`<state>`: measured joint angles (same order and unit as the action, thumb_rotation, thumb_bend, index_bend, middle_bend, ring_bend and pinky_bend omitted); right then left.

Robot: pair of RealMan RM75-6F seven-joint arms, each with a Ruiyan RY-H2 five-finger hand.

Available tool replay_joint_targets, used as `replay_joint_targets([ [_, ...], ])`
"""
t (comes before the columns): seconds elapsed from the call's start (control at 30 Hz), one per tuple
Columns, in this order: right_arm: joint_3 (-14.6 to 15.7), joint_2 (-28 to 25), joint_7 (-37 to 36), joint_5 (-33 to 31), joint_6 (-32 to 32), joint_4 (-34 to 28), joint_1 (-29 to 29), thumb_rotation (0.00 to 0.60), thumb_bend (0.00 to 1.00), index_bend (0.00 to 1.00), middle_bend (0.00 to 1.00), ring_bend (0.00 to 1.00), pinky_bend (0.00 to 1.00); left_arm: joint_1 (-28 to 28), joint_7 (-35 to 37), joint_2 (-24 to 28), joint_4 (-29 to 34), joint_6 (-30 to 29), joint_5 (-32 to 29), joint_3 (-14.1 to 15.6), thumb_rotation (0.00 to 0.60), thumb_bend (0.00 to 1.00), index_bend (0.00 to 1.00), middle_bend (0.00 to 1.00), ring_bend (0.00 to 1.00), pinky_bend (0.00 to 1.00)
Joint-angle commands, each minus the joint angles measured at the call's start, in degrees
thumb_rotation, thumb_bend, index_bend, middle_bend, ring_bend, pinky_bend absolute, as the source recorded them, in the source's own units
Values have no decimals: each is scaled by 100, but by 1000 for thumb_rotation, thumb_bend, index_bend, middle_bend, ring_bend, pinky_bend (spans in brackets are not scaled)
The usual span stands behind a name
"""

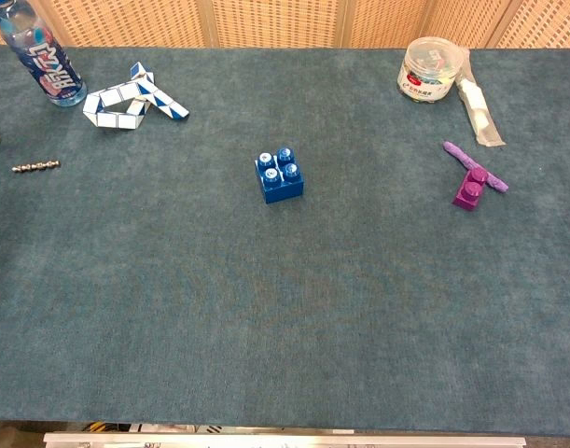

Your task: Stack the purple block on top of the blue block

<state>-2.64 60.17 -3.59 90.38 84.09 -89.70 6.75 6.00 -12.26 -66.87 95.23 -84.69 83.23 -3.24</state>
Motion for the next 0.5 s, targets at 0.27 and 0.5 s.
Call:
replay_joint_targets([
  [0.27,-6,-23,-150,101,115,38,1,600,193,232,345,223,304,-32,13,-5,-19,-55,42,28,600,169,199,186,180,300],
  [0.5,1,-179,-238,294,4,38,157,600,194,232,344,223,304,-53,87,18,-52,-60,27,35,600,168,199,186,180,300],
])
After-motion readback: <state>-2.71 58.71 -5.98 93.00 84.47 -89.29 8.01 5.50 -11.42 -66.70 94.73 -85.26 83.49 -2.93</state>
